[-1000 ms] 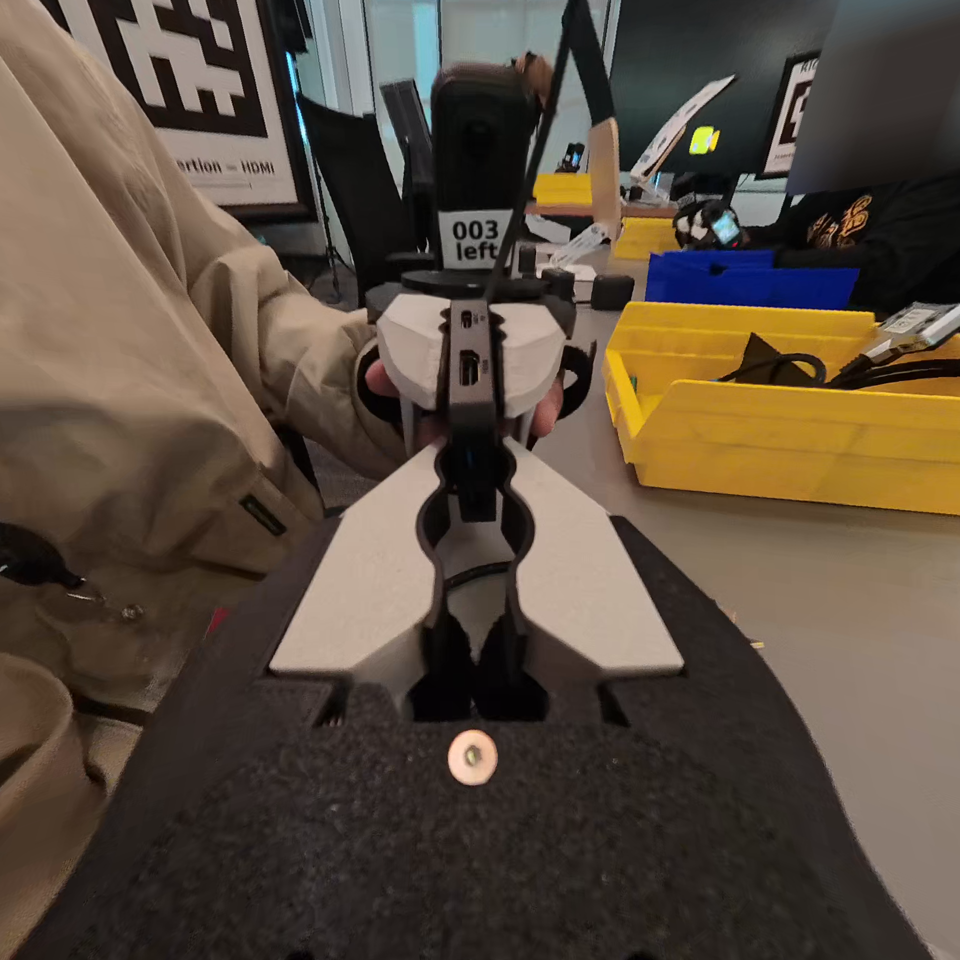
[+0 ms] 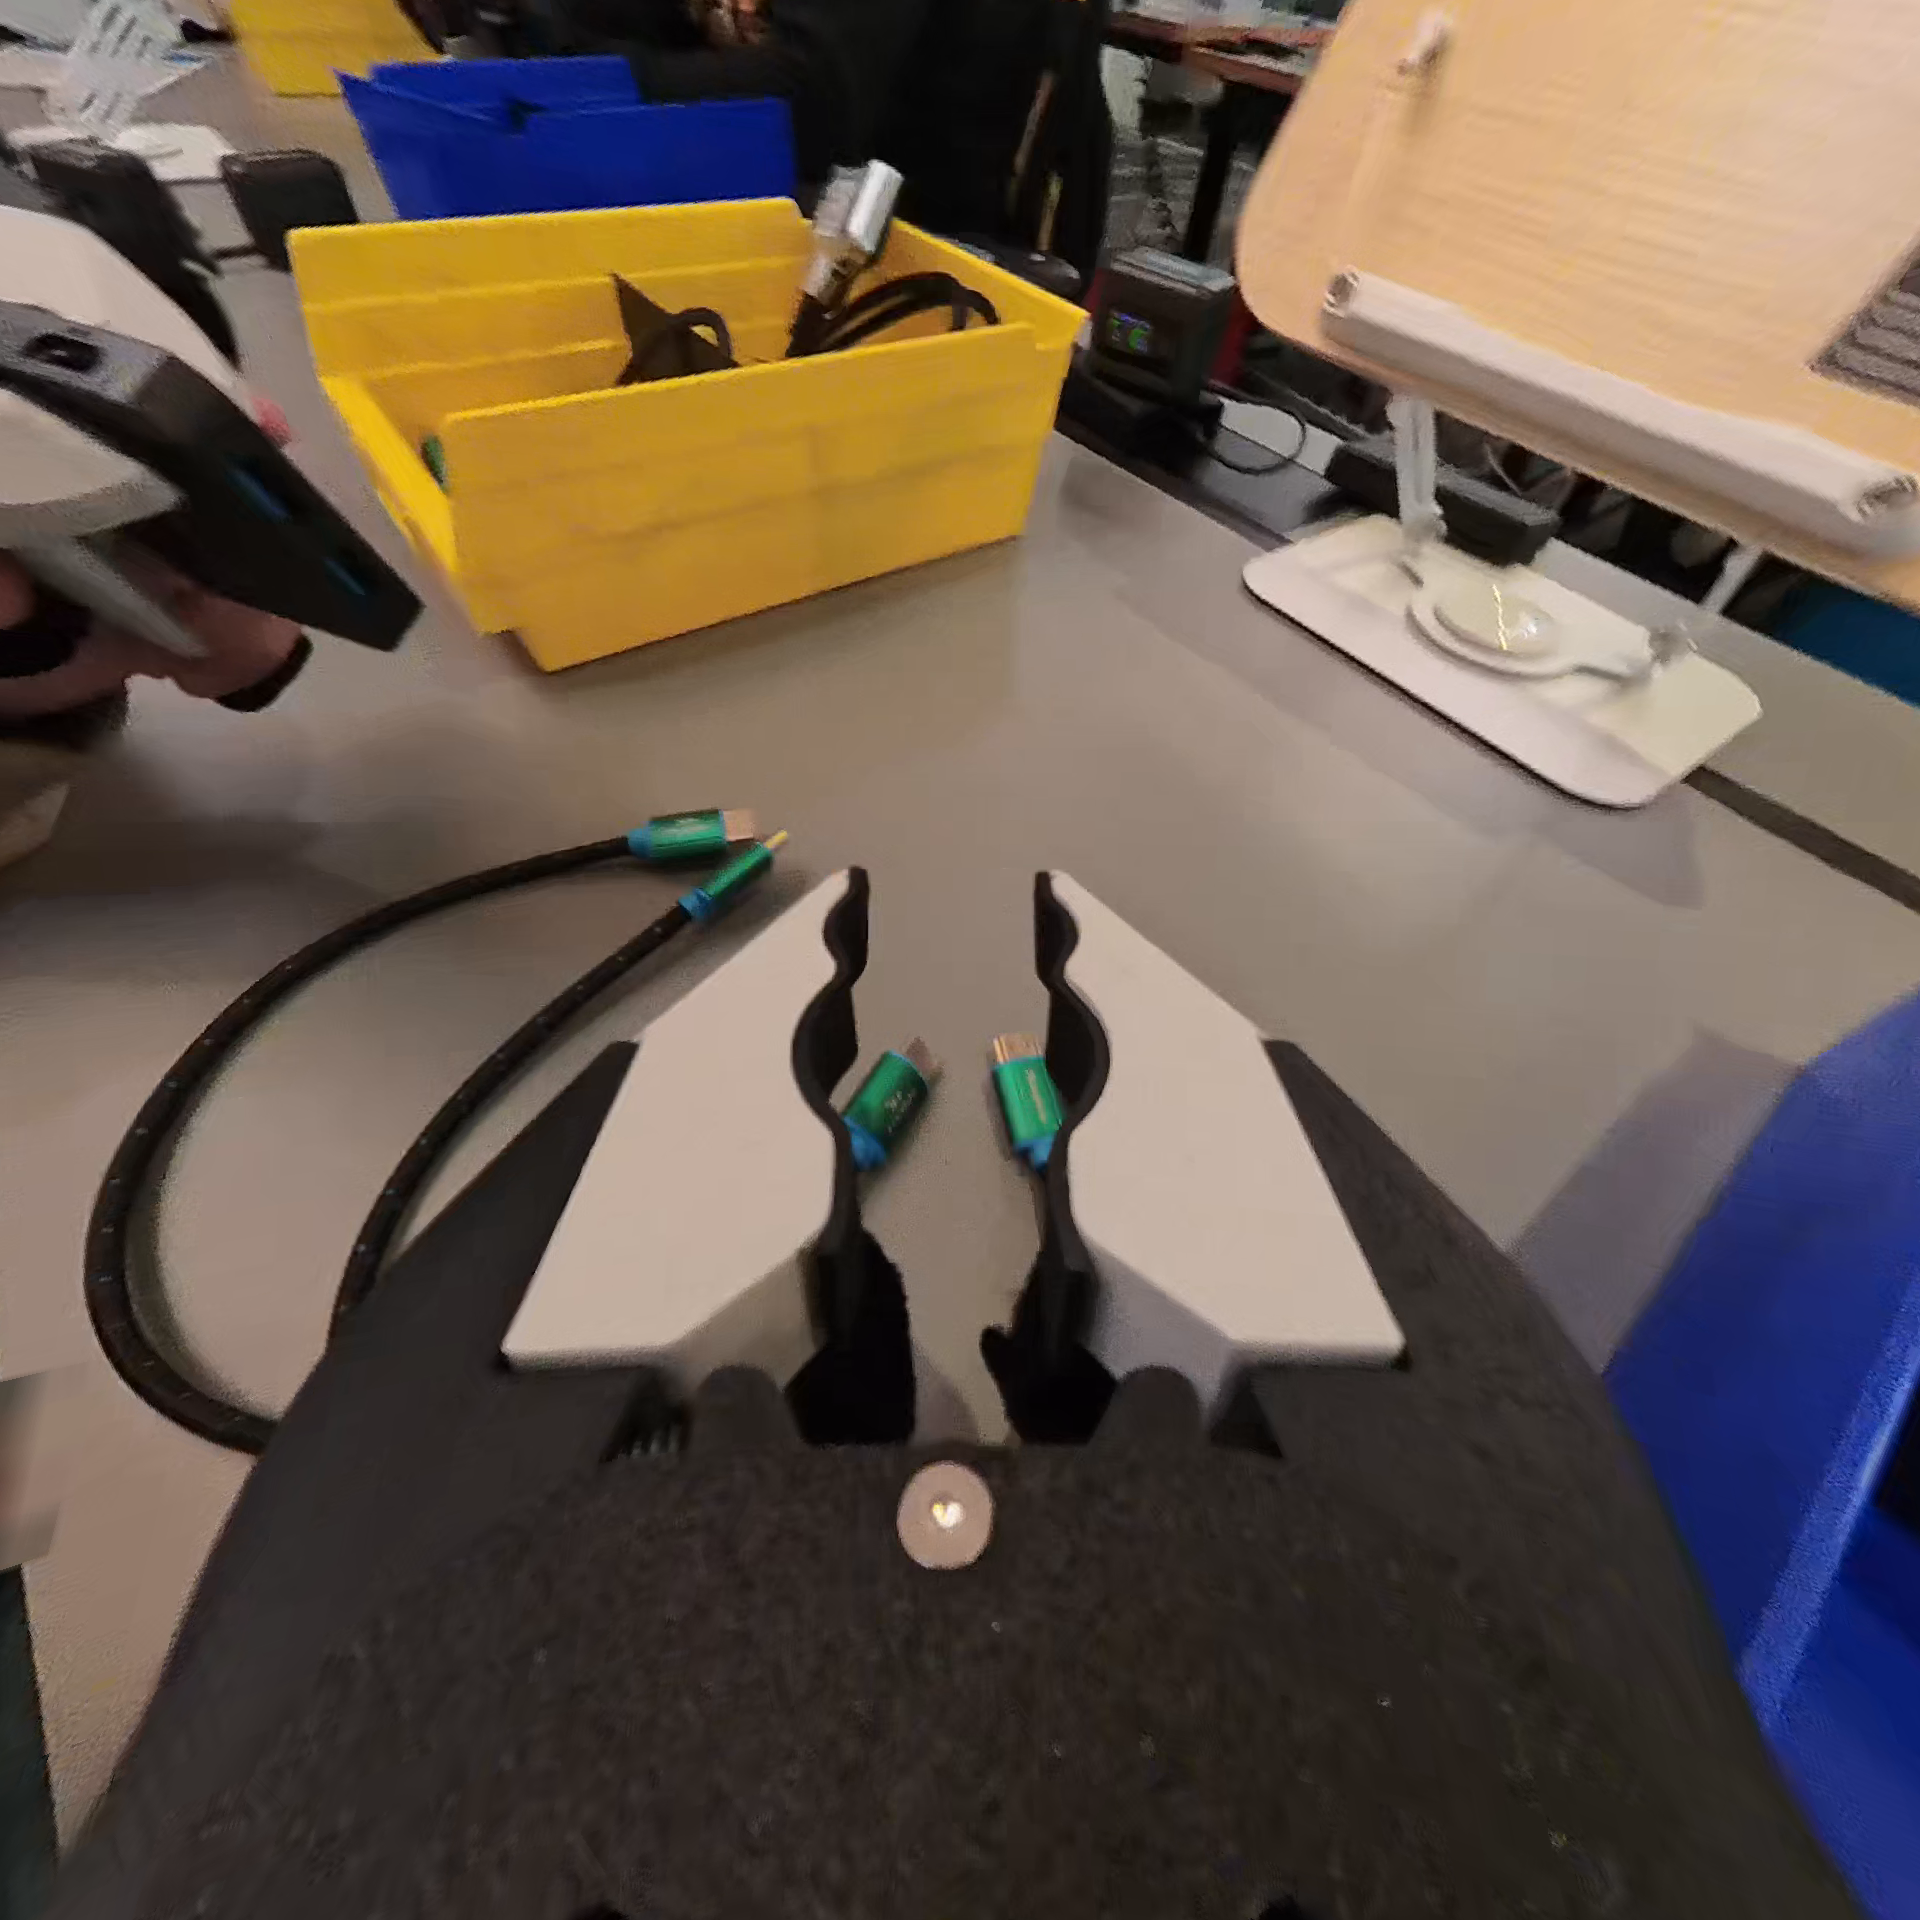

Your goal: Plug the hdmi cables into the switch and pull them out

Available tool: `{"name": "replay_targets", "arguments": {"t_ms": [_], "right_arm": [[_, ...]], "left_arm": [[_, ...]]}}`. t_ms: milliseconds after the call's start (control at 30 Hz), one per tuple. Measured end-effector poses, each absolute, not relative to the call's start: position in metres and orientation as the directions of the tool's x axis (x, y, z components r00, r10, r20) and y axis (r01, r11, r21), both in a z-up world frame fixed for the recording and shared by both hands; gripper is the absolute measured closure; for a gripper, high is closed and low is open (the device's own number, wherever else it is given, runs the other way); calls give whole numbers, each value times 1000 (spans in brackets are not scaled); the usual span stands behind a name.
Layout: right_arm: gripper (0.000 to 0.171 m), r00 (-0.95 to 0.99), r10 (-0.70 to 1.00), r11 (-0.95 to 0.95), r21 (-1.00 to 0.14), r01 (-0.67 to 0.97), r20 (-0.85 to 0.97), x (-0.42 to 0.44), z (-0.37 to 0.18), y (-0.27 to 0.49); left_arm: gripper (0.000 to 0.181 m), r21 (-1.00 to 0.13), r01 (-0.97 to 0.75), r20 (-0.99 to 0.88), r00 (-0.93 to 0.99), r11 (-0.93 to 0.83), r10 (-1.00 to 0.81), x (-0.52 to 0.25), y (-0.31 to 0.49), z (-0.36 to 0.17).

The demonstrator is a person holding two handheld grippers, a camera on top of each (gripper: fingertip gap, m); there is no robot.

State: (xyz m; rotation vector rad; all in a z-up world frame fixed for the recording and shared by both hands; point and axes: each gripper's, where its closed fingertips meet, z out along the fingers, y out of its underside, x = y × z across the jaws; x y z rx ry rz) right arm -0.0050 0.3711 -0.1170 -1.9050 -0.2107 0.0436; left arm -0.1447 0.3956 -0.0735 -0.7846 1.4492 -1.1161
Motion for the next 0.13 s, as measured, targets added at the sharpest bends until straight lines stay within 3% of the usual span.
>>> {"name": "replay_targets", "arguments": {"t_ms": [133], "right_arm": [[141, 987, 162, -350, -934, 69, 12, -9, -134, 370]], "left_arm": [[168, -907, 78, -422, -153, 414, -894, -143, 403, -77]]}}
